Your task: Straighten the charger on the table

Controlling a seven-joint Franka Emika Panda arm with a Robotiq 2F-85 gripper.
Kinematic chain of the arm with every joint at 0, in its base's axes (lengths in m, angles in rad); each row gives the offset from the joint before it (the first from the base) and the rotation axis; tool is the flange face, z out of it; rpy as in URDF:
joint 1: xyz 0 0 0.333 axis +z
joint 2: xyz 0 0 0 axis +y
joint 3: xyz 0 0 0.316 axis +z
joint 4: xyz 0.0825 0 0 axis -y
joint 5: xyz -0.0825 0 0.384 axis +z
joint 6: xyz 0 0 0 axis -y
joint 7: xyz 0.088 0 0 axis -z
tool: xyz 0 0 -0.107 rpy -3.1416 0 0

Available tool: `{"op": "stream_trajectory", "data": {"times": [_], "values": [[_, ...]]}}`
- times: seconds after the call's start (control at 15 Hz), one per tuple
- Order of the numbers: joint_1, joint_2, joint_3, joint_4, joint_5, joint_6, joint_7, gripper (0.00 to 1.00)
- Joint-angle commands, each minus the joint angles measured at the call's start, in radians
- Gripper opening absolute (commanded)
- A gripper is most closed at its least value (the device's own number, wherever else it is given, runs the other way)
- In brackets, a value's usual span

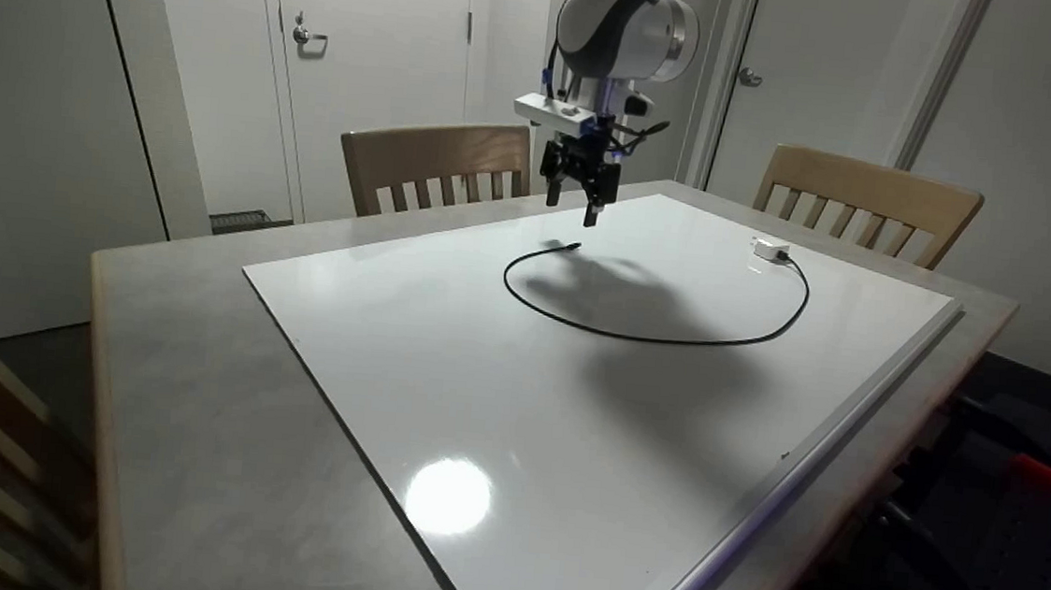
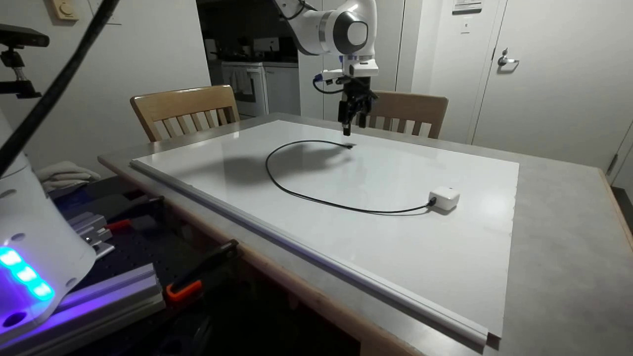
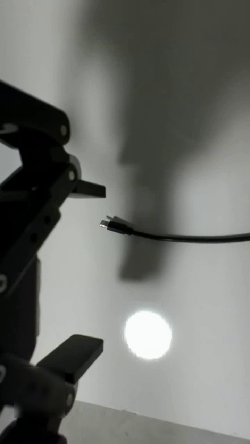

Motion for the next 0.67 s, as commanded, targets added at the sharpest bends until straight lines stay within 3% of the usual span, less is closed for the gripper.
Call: {"op": "stream_trajectory", "data": {"times": [0.0, 0.6], "values": [[-0.012, -0.009, 0.016, -0.017, 0.041, -0.045, -0.046, 1.00], [0.000, 0.017, -0.003, -0.017, 0.045, -0.092, -0.017, 1.00]]}}
